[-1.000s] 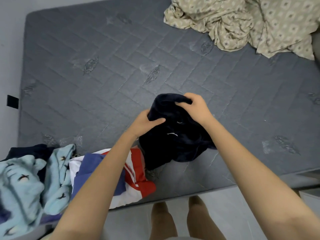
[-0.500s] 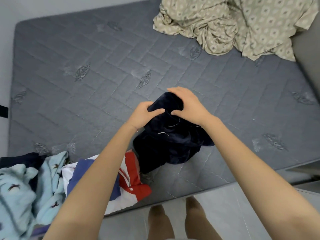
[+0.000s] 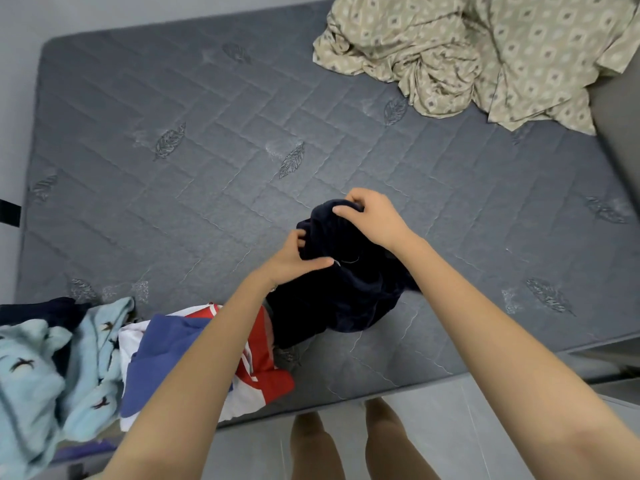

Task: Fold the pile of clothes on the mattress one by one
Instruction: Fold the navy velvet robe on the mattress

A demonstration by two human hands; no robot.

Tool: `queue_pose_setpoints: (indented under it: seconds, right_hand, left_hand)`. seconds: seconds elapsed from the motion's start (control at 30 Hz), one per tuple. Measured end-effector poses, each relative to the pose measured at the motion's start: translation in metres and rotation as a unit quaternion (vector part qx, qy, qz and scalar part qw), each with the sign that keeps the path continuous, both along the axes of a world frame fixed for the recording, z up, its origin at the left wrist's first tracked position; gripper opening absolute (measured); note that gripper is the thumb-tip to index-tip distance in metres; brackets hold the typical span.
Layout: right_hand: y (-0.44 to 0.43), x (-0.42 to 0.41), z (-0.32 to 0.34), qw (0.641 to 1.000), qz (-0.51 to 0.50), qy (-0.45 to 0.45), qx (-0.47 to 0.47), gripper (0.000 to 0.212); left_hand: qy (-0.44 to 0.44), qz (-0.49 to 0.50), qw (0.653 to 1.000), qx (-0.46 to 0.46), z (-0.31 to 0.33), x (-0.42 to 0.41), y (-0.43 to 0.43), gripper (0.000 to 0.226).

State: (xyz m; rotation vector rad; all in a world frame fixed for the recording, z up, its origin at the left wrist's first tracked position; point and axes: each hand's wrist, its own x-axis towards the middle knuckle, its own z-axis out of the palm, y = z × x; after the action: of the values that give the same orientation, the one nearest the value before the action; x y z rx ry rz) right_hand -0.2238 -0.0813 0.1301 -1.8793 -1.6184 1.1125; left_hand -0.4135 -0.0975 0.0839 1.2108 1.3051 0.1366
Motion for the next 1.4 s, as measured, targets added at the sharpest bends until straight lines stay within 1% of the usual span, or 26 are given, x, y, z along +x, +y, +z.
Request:
queue_pose_setpoints:
  seconds: [0.07, 0.1, 0.17, 0.2, 0.27, 0.3, 0.37, 0.4, 0.47, 0.5, 0.57, 0.63, 0.7, 0.77, 0.8, 0.83, 0.9, 0.97, 1.03, 1.1, 1.13, 1.17, 1.23, 1.27, 1.33, 1.4]
  right_hand:
    - [0.004, 0.0, 0.005, 0.999, -0.039, 0.015, -0.003, 0.035]
    - [0.006, -0.001, 0.007, 0.998, -0.058, 0.028, 0.0, 0.036]
    - [0.01, -0.003, 0.011, 0.994, -0.093, 0.06, 0.009, 0.035]
    - [0.011, -0.004, 0.013, 0.99, -0.111, 0.082, 0.011, 0.034]
    - [0.012, -0.007, 0.017, 0.98, -0.142, 0.136, 0.007, 0.032]
    - [0.012, -0.009, 0.019, 0.975, -0.155, 0.162, 0.005, 0.032]
    - [0.013, -0.014, 0.021, 0.962, -0.178, 0.208, -0.001, 0.031]
    - [0.013, -0.016, 0.022, 0.954, -0.19, 0.231, -0.005, 0.03]
    - [0.014, -0.017, 0.024, 0.939, -0.213, 0.27, -0.01, 0.028]
    - [0.014, -0.017, 0.025, 0.933, -0.221, 0.285, -0.009, 0.027]
    - [0.017, -0.014, 0.028, 0.925, -0.232, 0.301, 0.005, 0.025]
    - [0.019, -0.008, 0.033, 0.926, -0.238, 0.291, 0.037, 0.028]
    - [0.019, 0.004, 0.038, 0.938, -0.241, 0.234, 0.09, 0.031]
    - [0.018, 0.021, 0.037, 0.949, -0.238, 0.157, 0.135, 0.026]
    - [0.017, 0.029, 0.035, 0.954, -0.235, 0.123, 0.141, 0.023]
    - [0.017, 0.037, 0.032, 0.96, -0.229, 0.094, 0.134, 0.021]
    - [0.017, 0.048, 0.023, 0.974, -0.204, 0.045, 0.092, 0.019]
    - [0.014, 0.054, 0.014, 0.985, -0.166, 0.0, 0.043, 0.024]
    - [0.01, 0.055, 0.006, 0.989, -0.14, -0.04, 0.019, 0.026]
    - [0.005, 0.056, 0.002, 0.988, -0.145, -0.052, 0.014, 0.027]
    - [0.004, 0.057, 0.002, 0.986, -0.16, -0.04, 0.014, 0.029]
    - [0.003, 0.058, 0.002, 0.984, -0.177, -0.026, 0.016, 0.031]
    - [0.003, 0.06, 0.005, 0.978, -0.206, -0.006, 0.028, 0.035]
    - [0.004, 0.062, 0.006, 0.975, -0.22, 0.006, 0.037, 0.037]
    - [0.005, 0.063, 0.009, 0.967, -0.243, 0.039, 0.057, 0.038]
    - [0.007, 0.064, 0.016, 0.961, -0.258, 0.067, 0.072, 0.041]
  left_hand:
    - [0.044, -0.031, 0.996, -0.077, -0.012, 0.001, -0.011, 0.086]
    - [0.064, -0.046, 0.992, -0.101, -0.016, 0.004, -0.017, 0.091]
    - [0.096, -0.079, 0.984, -0.131, -0.021, 0.014, -0.026, 0.101]
    - [0.1, -0.09, 0.981, -0.141, -0.023, 0.021, -0.03, 0.102]
    - [0.085, -0.099, 0.978, -0.16, -0.028, 0.035, -0.036, 0.097]
    - [0.07, -0.088, 0.979, -0.172, -0.03, 0.043, -0.039, 0.098]
    - [0.027, -0.034, 0.983, -0.177, -0.035, 0.058, -0.042, 0.102]
    - [-0.002, 0.007, 0.987, -0.161, -0.036, 0.066, -0.043, 0.1]
    - [-0.067, 0.089, 0.988, -0.108, -0.037, 0.078, -0.043, 0.082]
    - [-0.081, 0.125, 0.986, -0.079, -0.037, 0.083, -0.043, 0.069]
    - [-0.067, 0.187, 0.979, -0.034, -0.043, 0.087, -0.043, 0.048]
    - [-0.047, 0.244, 0.968, -0.024, -0.048, 0.084, -0.042, 0.025]
    - [-0.052, 0.294, 0.954, -0.026, -0.052, 0.073, -0.039, 0.009]
    - [-0.061, 0.326, 0.943, -0.009, -0.053, 0.057, -0.032, 0.009]
    - [-0.061, 0.335, 0.94, 0.004, -0.05, 0.049, -0.028, 0.009]
    - [-0.059, 0.342, 0.938, 0.02, -0.047, 0.042, -0.023, 0.008]
    - [-0.053, 0.354, 0.931, 0.069, -0.033, 0.029, -0.01, 0.009]
    - [-0.066, 0.367, 0.921, 0.11, -0.014, 0.021, 0.003, 0.011]
    - [-0.084, 0.359, 0.923, 0.112, -0.001, 0.016, 0.013, 0.012]
    - [-0.09, 0.317, 0.939, 0.096, 0.006, 0.01, 0.019, 0.008]
    - [-0.085, 0.279, 0.952, 0.092, 0.007, 0.007, 0.021, 0.01]
    - [-0.076, 0.233, 0.965, 0.091, 0.006, 0.003, 0.021, 0.022]
    - [-0.019, 0.131, 0.987, 0.094, 0.002, -0.006, 0.022, 0.057]
    - [0.018, 0.081, 0.991, 0.104, 0.0, -0.009, 0.02, 0.065]
    - [0.084, 0.006, 0.988, 0.127, -0.004, -0.014, 0.014, 0.066]
    - [0.09, -0.016, 0.989, 0.118, -0.011, -0.02, 0.008, 0.066]
